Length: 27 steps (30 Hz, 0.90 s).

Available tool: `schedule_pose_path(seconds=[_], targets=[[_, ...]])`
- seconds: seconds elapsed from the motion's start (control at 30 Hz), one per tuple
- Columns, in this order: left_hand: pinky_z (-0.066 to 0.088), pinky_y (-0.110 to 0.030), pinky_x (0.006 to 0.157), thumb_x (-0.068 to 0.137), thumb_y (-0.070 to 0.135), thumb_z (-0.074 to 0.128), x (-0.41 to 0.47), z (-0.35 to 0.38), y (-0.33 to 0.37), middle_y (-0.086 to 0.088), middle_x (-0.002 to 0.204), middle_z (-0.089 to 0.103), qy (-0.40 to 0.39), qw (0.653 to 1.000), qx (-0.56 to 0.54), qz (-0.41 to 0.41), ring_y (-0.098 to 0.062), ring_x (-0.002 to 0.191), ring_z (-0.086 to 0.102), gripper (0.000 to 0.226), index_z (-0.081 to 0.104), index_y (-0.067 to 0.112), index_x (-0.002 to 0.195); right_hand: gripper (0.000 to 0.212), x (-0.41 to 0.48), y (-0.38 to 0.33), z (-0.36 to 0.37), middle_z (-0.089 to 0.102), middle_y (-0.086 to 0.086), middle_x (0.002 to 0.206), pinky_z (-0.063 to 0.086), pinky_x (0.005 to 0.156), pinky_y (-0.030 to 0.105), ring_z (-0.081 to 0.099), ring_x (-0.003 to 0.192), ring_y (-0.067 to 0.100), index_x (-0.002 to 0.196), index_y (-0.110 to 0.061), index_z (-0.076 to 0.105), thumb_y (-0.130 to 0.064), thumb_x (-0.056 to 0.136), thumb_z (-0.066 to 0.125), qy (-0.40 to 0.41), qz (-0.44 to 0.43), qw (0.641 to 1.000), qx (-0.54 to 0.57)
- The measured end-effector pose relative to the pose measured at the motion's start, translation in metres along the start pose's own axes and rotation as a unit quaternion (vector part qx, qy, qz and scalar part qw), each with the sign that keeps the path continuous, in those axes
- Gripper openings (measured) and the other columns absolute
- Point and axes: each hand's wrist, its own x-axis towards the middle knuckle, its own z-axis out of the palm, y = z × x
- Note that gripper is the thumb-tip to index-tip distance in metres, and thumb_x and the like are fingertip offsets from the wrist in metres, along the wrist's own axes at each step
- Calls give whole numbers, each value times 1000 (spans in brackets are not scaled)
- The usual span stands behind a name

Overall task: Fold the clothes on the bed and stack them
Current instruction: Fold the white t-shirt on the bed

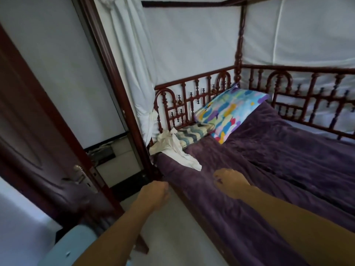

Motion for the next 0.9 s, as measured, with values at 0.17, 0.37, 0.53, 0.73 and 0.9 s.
schedule_pose_path(seconds=[0.17, 0.37, 0.53, 0.73, 0.9], targets=[[43, -32, 83, 97, 30, 42, 48, 20, -36, -10, 119, 59, -30, 999, -11, -10, -26, 108, 57, 29, 56, 10, 113, 26, 70, 1, 28, 59, 0, 114, 46, 83, 34, 57, 107, 24, 107, -22, 60, -39, 96, 43, -39, 2, 999, -27], [44, -33, 82, 96, 31, 41, 162, 30, -95, -5, 117, 60, -57, 998, -32, -14, -24, 107, 57, 28, 55, 17, 115, 24, 192, 19, 77, 64, -4, 111, 45, 78, 32, 60, 104, 21, 103, -25, 62, -38, 93, 44, -57, 37, 997, 22], [46, -35, 81, 95, 31, 43, 264, 18, -137, -6, 106, 64, -72, 995, -50, -42, -25, 98, 59, 23, 58, 14, 100, 32, 302, 32, 102, 60, -7, 126, 44, 94, 29, 56, 116, 18, 121, -32, 58, -40, 91, 53, -101, 59, 992, 55], [39, -32, 69, 92, 30, 44, 360, 13, -183, -4, 99, 63, -90, 990, -88, -59, -25, 93, 59, 13, 49, 21, 84, 32, 421, 31, 106, 58, -1, 129, 40, 93, 30, 52, 119, 21, 122, -22, 59, -37, 94, 50, -121, 54, 991, 30], [45, -31, 80, 92, 33, 51, 443, 29, -230, -3, 111, 62, -102, 989, -101, -46, -22, 101, 59, 24, 60, 18, 108, 24, 502, 24, 117, 64, -4, 116, 45, 84, 30, 58, 109, 20, 113, -24, 63, -29, 95, 48, -140, 64, 987, 40]])
